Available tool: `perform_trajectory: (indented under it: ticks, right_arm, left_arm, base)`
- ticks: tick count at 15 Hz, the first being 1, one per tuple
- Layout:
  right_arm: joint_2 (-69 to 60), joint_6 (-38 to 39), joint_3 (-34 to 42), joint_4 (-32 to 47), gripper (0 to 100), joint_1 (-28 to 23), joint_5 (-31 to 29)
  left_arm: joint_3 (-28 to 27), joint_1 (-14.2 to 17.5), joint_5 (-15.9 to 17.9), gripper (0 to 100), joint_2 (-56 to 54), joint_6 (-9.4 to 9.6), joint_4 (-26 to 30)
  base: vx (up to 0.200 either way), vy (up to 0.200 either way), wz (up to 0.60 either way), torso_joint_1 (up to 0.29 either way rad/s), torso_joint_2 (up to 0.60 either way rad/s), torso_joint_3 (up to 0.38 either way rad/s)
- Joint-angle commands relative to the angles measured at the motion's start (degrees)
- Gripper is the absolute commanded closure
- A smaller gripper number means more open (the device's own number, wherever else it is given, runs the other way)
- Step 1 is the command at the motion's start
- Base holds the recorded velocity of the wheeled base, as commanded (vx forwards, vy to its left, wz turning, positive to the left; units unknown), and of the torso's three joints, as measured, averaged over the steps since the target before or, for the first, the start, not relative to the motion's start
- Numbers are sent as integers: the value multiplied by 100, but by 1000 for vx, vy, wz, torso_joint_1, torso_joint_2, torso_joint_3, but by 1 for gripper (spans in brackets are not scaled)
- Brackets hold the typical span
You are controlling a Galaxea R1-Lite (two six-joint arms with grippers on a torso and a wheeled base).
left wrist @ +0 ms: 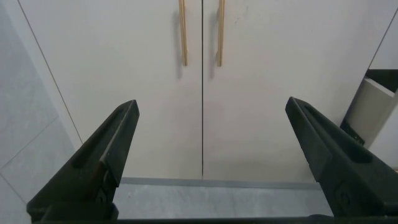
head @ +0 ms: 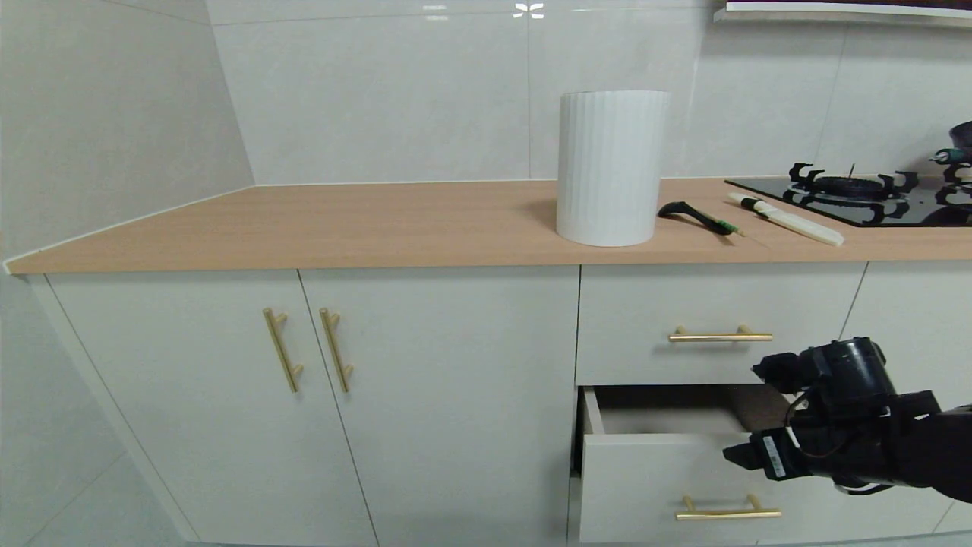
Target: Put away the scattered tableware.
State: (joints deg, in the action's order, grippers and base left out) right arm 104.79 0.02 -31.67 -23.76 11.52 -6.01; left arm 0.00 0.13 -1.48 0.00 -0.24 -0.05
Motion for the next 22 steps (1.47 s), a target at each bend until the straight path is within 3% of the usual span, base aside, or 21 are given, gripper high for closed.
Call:
perform_trajectory:
  ticks: [1,3,10,22]
  right_arm:
    - [-732,252,-94,56,0,202,3]
    - [-565,490,-182,-6,0,202,-5]
    - [1210,973,-217,-1553,0,193,-339]
    - [1210,709,21,-1597,0,202,-339]
  left_arm:
    - [0,4,-2,0,0,-2,-4]
    - [0,4,-2,0,0,-2,-4]
    - [0,4,-2,0,0,-2,-4]
    - [0,4,-2,0,0,-2,-4]
  base:
    - [0,0,0,0,0,0]
    - [0,0,0,0,0,0]
    - [0,0,0,0,0,0]
    - [0,0,0,0,0,0]
